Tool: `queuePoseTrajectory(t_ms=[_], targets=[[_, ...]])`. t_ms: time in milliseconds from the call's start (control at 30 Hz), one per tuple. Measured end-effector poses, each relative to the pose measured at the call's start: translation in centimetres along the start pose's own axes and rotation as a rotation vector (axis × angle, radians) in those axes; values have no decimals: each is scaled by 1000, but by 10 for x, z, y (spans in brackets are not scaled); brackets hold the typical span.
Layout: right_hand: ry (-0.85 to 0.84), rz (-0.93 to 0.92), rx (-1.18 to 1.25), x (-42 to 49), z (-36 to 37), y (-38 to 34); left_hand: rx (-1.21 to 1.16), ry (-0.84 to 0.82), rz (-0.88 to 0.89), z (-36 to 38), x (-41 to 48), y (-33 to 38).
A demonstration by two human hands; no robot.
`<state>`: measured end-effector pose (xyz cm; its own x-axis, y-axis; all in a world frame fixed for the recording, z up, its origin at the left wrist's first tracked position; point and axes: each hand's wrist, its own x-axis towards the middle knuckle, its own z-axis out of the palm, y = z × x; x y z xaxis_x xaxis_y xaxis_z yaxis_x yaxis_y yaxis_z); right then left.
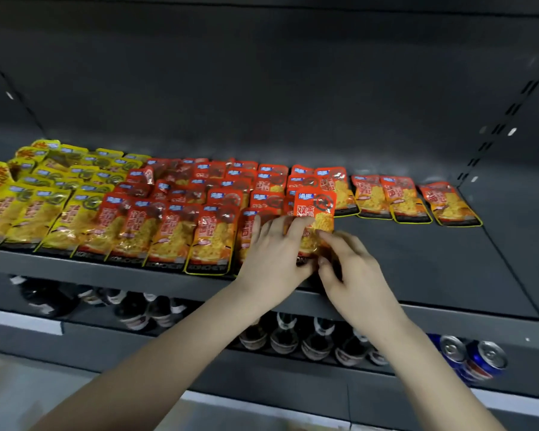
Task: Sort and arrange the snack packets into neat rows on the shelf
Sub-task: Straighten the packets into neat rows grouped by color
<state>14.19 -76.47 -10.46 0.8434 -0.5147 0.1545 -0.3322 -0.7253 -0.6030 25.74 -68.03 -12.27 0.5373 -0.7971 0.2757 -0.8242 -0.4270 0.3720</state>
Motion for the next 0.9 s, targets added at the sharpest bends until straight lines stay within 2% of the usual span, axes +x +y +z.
queuePoseTrajectory(t_ms=[200, 367, 500, 700, 800, 900], targets=[[-57, 95, -103, -15, 25, -17, 30, -70, 87, -2, -13, -25], [-8, 150, -218, -22, 36, -22, 61, 40, 171, 4, -23, -33], [38, 191, -295, -25, 46, -28, 79, 26, 230, 3, -29, -39], [82, 246, -281, -26, 56, -31, 172, 1, 283, 2, -36, -46], [81, 295, -189, -26, 51, -36, 133, -42, 282, 1, -40, -49], [121, 258, -111, -26, 47, -35, 69, -88, 255, -6, -41, -53]])
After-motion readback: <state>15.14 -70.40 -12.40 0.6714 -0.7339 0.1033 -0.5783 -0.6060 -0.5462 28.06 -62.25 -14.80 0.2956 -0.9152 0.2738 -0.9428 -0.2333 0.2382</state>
